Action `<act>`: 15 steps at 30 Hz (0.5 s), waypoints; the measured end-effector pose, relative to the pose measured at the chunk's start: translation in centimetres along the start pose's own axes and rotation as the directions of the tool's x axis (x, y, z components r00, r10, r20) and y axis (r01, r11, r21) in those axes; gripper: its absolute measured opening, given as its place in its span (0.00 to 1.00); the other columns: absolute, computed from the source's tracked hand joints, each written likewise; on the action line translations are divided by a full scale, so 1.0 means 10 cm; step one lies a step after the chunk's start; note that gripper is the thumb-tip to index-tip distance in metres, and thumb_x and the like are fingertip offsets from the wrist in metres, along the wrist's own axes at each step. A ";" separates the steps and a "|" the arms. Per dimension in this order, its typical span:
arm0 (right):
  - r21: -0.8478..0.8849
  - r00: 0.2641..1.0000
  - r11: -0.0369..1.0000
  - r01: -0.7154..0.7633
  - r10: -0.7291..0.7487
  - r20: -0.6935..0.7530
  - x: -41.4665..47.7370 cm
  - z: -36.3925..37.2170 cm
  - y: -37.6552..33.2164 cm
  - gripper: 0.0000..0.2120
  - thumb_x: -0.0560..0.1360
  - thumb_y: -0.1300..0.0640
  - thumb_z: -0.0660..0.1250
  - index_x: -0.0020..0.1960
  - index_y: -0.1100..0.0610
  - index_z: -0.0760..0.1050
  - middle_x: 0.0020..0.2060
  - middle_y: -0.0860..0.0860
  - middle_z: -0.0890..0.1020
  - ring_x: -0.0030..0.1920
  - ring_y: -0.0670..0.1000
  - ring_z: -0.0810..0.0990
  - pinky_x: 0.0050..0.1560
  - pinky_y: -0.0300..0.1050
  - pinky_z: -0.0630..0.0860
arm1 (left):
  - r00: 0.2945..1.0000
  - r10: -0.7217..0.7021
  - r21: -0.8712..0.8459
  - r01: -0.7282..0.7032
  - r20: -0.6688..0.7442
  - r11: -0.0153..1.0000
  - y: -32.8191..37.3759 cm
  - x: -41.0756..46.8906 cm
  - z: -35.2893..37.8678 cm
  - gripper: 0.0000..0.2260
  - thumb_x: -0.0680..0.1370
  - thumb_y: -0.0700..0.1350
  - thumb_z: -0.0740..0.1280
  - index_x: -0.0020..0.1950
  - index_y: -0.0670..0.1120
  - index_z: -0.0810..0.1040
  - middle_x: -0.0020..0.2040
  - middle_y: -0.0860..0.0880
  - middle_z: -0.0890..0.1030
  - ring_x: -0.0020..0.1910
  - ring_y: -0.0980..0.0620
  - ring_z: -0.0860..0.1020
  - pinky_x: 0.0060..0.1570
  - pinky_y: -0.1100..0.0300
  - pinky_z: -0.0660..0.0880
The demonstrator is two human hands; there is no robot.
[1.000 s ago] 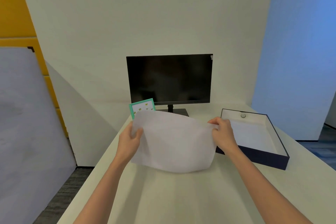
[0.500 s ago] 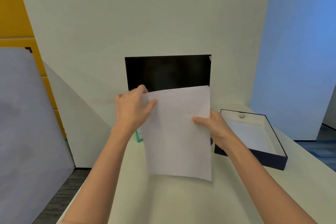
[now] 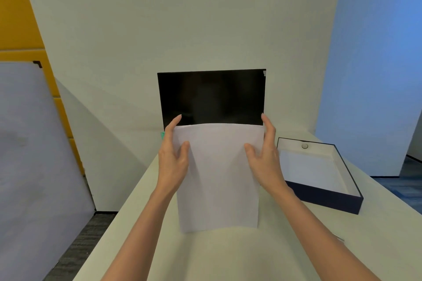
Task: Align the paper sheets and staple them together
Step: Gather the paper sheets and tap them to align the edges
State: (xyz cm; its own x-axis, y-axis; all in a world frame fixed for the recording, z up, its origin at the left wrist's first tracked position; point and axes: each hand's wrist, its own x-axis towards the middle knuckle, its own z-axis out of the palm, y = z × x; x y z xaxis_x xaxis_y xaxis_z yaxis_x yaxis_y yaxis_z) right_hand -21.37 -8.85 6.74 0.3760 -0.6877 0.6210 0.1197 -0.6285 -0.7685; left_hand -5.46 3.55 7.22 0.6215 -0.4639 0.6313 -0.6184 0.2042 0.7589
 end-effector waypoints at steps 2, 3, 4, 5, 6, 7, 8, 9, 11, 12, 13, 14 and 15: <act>-0.152 0.991 0.980 0.131 -0.134 -0.008 0.02 0.01 -0.03 0.32 0.79 0.65 0.58 0.76 0.44 0.50 0.71 0.39 0.61 0.65 0.34 0.65 0.54 0.16 0.60 | 1.000 0.025 0.032 -0.025 -0.003 0.999 0.02 -0.01 0.02 0.24 0.79 0.38 0.62 0.70 0.60 0.64 0.68 0.61 0.68 0.66 0.61 0.66 0.69 0.60 0.63; -0.218 0.983 0.960 0.176 -0.182 -0.007 0.03 0.02 -0.02 0.30 0.80 0.64 0.56 0.76 0.43 0.52 0.70 0.42 0.65 0.64 0.39 0.68 0.53 0.19 0.63 | 0.999 0.034 0.046 -0.033 -0.009 0.998 0.04 -0.02 0.03 0.23 0.79 0.39 0.62 0.69 0.60 0.64 0.68 0.59 0.68 0.66 0.60 0.67 0.69 0.60 0.63; -0.267 0.978 0.943 0.198 -0.208 -0.011 0.04 0.02 0.00 0.27 0.81 0.63 0.55 0.75 0.43 0.56 0.64 0.46 0.70 0.57 0.41 0.72 0.51 0.26 0.66 | 0.999 0.037 0.055 -0.036 -0.017 0.998 0.03 -0.02 0.02 0.23 0.79 0.39 0.62 0.68 0.61 0.64 0.68 0.58 0.69 0.67 0.57 0.67 0.69 0.58 0.64; -0.292 0.975 0.934 0.204 -0.220 -0.022 0.05 0.02 0.02 0.25 0.81 0.63 0.54 0.74 0.43 0.60 0.58 0.49 0.73 0.49 0.42 0.73 0.49 0.30 0.67 | 0.999 0.036 0.050 -0.035 -0.021 0.998 0.03 -0.03 0.02 0.23 0.79 0.39 0.62 0.67 0.64 0.63 0.68 0.57 0.69 0.67 0.55 0.69 0.69 0.56 0.66; -0.296 0.974 0.933 0.206 -0.226 -0.034 0.05 0.02 0.04 0.23 0.81 0.64 0.54 0.72 0.44 0.64 0.54 0.50 0.74 0.46 0.41 0.72 0.48 0.28 0.67 | 0.999 0.029 0.040 -0.028 -0.025 0.999 0.02 -0.02 0.01 0.24 0.79 0.40 0.62 0.65 0.67 0.62 0.68 0.56 0.69 0.66 0.52 0.70 0.68 0.52 0.68; -0.294 0.972 0.933 0.208 -0.231 -0.044 0.06 0.02 0.06 0.22 0.81 0.64 0.53 0.70 0.46 0.67 0.53 0.50 0.74 0.46 0.37 0.72 0.48 0.25 0.66 | 0.999 0.018 0.030 -0.018 -0.027 0.999 0.01 -0.01 0.01 0.24 0.79 0.41 0.62 0.64 0.69 0.62 0.67 0.55 0.70 0.65 0.50 0.72 0.67 0.49 0.71; -0.288 0.971 0.934 0.210 -0.234 -0.052 0.07 0.02 0.06 0.21 0.80 0.65 0.54 0.68 0.48 0.69 0.54 0.50 0.74 0.48 0.34 0.71 0.48 0.22 0.65 | 0.999 0.010 0.027 -0.009 -0.031 1.000 0.01 0.00 0.00 0.23 0.79 0.43 0.61 0.63 0.70 0.62 0.66 0.55 0.71 0.63 0.48 0.74 0.64 0.47 0.73; -0.284 0.971 0.936 0.208 -0.233 -0.055 0.08 0.02 0.06 0.20 0.80 0.66 0.54 0.67 0.50 0.71 0.55 0.50 0.75 0.50 0.32 0.71 0.50 0.21 0.64 | 0.999 0.006 0.030 -0.004 -0.039 1.000 0.02 0.01 0.00 0.22 0.80 0.43 0.61 0.62 0.70 0.62 0.63 0.56 0.72 0.60 0.48 0.75 0.62 0.46 0.74; -0.267 0.973 0.942 0.203 -0.225 -0.055 0.09 0.03 0.05 0.19 0.79 0.67 0.54 0.65 0.52 0.71 0.55 0.49 0.75 0.52 0.31 0.70 0.51 0.21 0.64 | 0.998 0.004 0.039 -0.001 -0.070 0.999 0.04 0.03 0.00 0.17 0.80 0.43 0.60 0.60 0.66 0.65 0.56 0.61 0.73 0.55 0.50 0.76 0.58 0.47 0.76; -0.256 0.974 0.946 0.199 -0.220 -0.055 0.09 0.03 0.04 0.19 0.79 0.68 0.54 0.65 0.52 0.72 0.55 0.49 0.75 0.52 0.31 0.70 0.51 0.20 0.64 | 0.996 0.006 0.042 -0.002 -0.085 0.999 0.04 0.04 -0.01 0.15 0.80 0.43 0.61 0.59 0.63 0.66 0.53 0.62 0.73 0.53 0.50 0.76 0.56 0.47 0.77; -0.246 0.974 0.949 0.198 -0.218 -0.058 0.09 0.04 0.03 0.19 0.79 0.68 0.54 0.64 0.53 0.72 0.55 0.49 0.75 0.52 0.31 0.70 0.51 0.20 0.63 | 0.995 0.012 0.047 -0.007 -0.095 0.999 0.04 0.05 -0.01 0.14 0.79 0.43 0.61 0.58 0.61 0.67 0.52 0.62 0.74 0.51 0.50 0.77 0.53 0.46 0.78; -0.239 0.974 0.951 0.198 -0.218 -0.059 0.09 0.04 0.03 0.19 0.79 0.68 0.54 0.64 0.53 0.72 0.55 0.48 0.75 0.52 0.31 0.70 0.52 0.20 0.64 | 0.995 0.018 0.056 -0.012 -0.101 0.998 0.04 0.05 -0.02 0.13 0.79 0.42 0.61 0.57 0.61 0.68 0.52 0.59 0.75 0.49 0.49 0.77 0.52 0.46 0.78; -0.233 0.974 0.952 0.199 -0.218 -0.061 0.08 0.04 0.03 0.19 0.79 0.68 0.54 0.64 0.53 0.72 0.55 0.48 0.75 0.52 0.31 0.70 0.51 0.20 0.64 | 0.994 0.027 0.067 -0.020 -0.105 0.998 0.04 0.06 -0.02 0.13 0.79 0.42 0.62 0.57 0.61 0.68 0.52 0.58 0.75 0.48 0.48 0.77 0.51 0.46 0.78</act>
State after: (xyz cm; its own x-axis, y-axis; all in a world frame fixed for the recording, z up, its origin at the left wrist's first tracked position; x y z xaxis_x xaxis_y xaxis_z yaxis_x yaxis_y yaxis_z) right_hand -20.69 -9.46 6.99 0.2840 -0.5547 0.7821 -0.0253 -0.8197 -0.5722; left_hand -5.25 3.50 7.87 0.6517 -0.3648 0.6650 -0.6618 0.1549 0.7335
